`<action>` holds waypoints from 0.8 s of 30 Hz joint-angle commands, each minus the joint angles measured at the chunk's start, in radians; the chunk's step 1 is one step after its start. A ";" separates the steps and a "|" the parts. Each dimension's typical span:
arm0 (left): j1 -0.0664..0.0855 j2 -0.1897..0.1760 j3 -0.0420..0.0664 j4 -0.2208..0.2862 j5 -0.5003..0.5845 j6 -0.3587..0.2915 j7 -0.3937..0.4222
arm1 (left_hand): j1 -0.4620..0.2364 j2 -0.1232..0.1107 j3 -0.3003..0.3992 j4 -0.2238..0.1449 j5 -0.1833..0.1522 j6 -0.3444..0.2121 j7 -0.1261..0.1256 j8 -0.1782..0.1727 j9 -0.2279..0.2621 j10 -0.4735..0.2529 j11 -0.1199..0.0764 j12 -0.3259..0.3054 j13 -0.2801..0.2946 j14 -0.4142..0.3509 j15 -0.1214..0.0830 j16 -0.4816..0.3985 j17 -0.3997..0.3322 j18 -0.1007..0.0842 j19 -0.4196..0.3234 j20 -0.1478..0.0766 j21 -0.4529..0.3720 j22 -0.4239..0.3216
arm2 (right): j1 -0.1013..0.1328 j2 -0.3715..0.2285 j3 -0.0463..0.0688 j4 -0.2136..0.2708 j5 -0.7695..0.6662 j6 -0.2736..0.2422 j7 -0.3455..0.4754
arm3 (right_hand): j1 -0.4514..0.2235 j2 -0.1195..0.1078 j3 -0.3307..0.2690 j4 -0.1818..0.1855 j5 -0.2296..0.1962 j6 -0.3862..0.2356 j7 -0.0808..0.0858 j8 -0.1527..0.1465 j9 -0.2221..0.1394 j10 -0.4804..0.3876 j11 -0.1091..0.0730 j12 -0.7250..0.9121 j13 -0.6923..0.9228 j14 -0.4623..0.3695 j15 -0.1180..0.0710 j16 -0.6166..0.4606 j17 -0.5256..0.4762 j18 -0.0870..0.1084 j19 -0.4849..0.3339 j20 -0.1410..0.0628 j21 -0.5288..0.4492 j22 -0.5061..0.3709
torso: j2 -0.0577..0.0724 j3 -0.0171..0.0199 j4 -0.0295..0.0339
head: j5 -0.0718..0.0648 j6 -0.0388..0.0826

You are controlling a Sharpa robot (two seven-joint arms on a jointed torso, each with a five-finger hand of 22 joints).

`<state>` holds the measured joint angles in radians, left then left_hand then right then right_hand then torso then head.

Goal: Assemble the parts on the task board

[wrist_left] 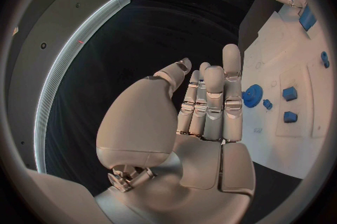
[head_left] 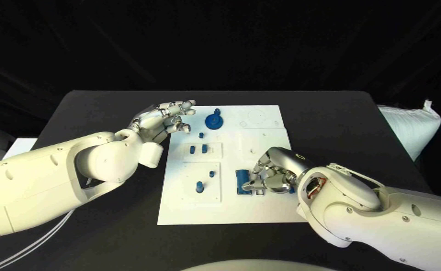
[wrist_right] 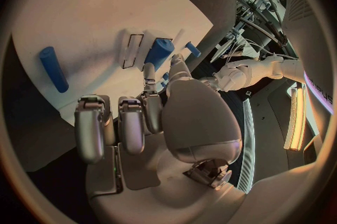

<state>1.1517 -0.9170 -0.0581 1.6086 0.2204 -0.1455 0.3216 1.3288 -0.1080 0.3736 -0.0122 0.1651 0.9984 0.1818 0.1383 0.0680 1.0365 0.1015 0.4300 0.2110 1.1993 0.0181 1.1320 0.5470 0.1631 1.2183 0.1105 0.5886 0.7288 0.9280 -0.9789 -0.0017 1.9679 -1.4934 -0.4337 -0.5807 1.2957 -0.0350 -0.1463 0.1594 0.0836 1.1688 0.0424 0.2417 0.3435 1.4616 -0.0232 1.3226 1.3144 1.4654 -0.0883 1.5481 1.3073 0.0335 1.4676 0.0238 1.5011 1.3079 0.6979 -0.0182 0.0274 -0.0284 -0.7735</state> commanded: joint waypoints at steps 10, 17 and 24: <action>0.000 0.003 0.000 0.001 -0.003 0.021 0.005 | 0.000 0.006 -0.002 -0.004 0.003 -0.011 0.000 0.006 0.000 -0.013 -0.001 0.010 0.001 -0.010 0.000 0.001 -0.004 0.018 -0.001 0.006 -0.005 -0.002 | -0.002 0.021 0.000 -0.022 -0.073 0.027 -0.005 | 0.037 0.027 0.012 -0.017 -0.024 0.004 -0.002 0.010 0.011 0.036 -0.010 0.007 0.113 0.099 -0.007 0.005 0.234 -0.012 0.067 -0.010 0.006 0.184 | 0.001 -0.0011 0.0032 | -0.003 -0.002; 0.000 0.002 0.000 0.000 -0.003 0.020 0.004 | 0.000 0.006 -0.002 -0.004 0.003 -0.011 0.000 0.006 0.000 -0.013 -0.001 0.010 0.001 -0.010 0.000 0.001 -0.004 0.018 -0.001 0.006 -0.005 -0.002 | -0.002 0.021 0.000 -0.025 -0.074 0.017 -0.004 | 0.033 0.033 0.012 -0.014 -0.022 0.003 -0.003 0.012 0.013 0.036 -0.011 0.009 0.114 0.099 -0.007 0.006 0.234 -0.012 0.067 -0.011 0.007 0.184 | -0.001 -0.0015 0.0011 | 0.000 -0.002; 0.000 0.001 0.000 0.001 -0.004 0.021 0.004 | 0.000 0.006 -0.002 -0.004 0.003 -0.011 0.000 0.006 0.000 -0.013 -0.001 0.010 0.001 -0.010 0.000 0.001 -0.004 0.018 -0.001 0.006 -0.005 -0.002 | -0.004 -0.016 0.000 0.001 -0.057 -0.025 0.036 | 0.014 0.028 0.001 -0.005 -0.013 -0.009 0.002 0.007 0.014 0.036 -0.007 0.005 0.113 0.099 -0.005 0.004 0.231 -0.011 0.066 -0.011 0.004 0.181 | 0.000 -0.0013 0.0002 | 0.000 -0.001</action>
<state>1.1517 -0.9166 -0.0582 1.6079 0.2203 -0.1442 0.3209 1.3288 -0.1080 0.3736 -0.0122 0.1651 0.9949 0.1783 0.1383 0.0680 1.0289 0.1013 0.4377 0.2108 1.1993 0.0181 1.1320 0.5442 0.1631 1.2183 0.1105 0.5886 0.7276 0.9257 -0.9872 -0.0019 1.9610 -1.5481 -0.4317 -0.5750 1.3211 -0.0022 -0.1439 0.1503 0.0662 1.1666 0.0446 0.2475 0.3565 1.4612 -0.0230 1.3347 1.3513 1.4666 -0.0892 1.5479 1.3079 0.0297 1.4647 0.0194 1.5024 1.3076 0.6977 -0.0198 0.0287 -0.0284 -0.7749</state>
